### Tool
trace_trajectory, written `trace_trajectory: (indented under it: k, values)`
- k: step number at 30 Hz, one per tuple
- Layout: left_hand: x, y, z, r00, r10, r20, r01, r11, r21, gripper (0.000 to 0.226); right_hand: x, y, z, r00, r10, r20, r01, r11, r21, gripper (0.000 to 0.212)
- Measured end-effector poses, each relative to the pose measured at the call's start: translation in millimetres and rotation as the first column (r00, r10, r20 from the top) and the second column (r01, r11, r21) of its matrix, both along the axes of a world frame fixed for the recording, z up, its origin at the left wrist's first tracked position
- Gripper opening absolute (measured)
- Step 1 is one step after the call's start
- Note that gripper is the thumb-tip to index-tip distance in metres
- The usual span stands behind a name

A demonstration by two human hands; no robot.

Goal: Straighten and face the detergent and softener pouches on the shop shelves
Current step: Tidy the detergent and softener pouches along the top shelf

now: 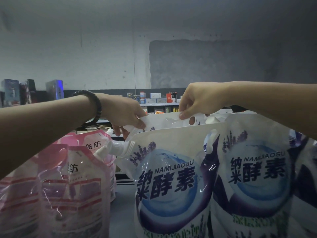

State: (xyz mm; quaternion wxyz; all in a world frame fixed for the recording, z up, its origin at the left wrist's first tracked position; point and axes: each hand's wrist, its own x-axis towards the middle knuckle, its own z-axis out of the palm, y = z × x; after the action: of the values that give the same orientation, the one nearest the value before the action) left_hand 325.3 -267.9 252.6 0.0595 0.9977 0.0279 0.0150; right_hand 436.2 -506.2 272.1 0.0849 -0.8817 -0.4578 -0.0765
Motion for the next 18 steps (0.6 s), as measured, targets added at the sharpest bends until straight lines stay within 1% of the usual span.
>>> trace_trajectory:
  k: [4, 7, 8, 11, 13, 14, 15, 18]
  values:
    - [3.0, 7.8, -4.9, 1.000, 0.013, 0.003, -0.013, 1.000, 0.027, 0.018, 4.4, 7.8, -8.3, 0.999, 0.032, 0.034, -0.033, 0.998, 0.045, 0.014]
    - [0.8, 11.3, -6.3, 0.999, 0.000, -0.054, -0.001, 1.000, -0.024, 0.021, 7.4, 11.3, -7.2, 1.000, 0.029, 0.011, -0.029, 0.999, 0.024, 0.015]
    - [0.6, 12.1, -5.6, 0.998, 0.000, -0.069, -0.002, 0.999, -0.034, 0.025, 8.3, 12.5, -5.8, 1.000, 0.028, 0.002, -0.028, 0.999, 0.016, 0.017]
    - [3.6, 14.7, -2.3, 0.995, 0.077, -0.057, -0.081, 0.994, -0.068, 0.058, 10.7, 17.9, -0.3, 0.999, 0.009, -0.050, -0.008, 1.000, 0.010, 0.028]
    - [9.0, 19.5, 1.0, 0.992, 0.125, -0.034, -0.128, 0.981, -0.145, 0.070, 14.5, 22.0, 4.8, 0.998, -0.034, -0.057, 0.035, 0.999, 0.007, 0.038]
    - [11.4, 22.4, 3.6, 0.991, 0.131, -0.025, -0.133, 0.976, -0.172, 0.070, 17.3, 24.0, 8.0, 0.997, -0.054, -0.051, 0.054, 0.999, 0.004, 0.040]
    - [13.2, 25.4, 6.5, 0.992, 0.124, -0.004, -0.123, 0.977, -0.172, 0.064, 21.0, 26.2, 11.2, 0.997, -0.067, -0.039, 0.067, 0.998, 0.005, 0.041]
    - [19.3, 36.6, 15.6, 0.989, 0.061, 0.134, -0.050, 0.995, -0.085, 0.037, 33.6, 36.2, 18.9, 0.996, -0.076, 0.043, 0.076, 0.997, -0.005, 0.033]
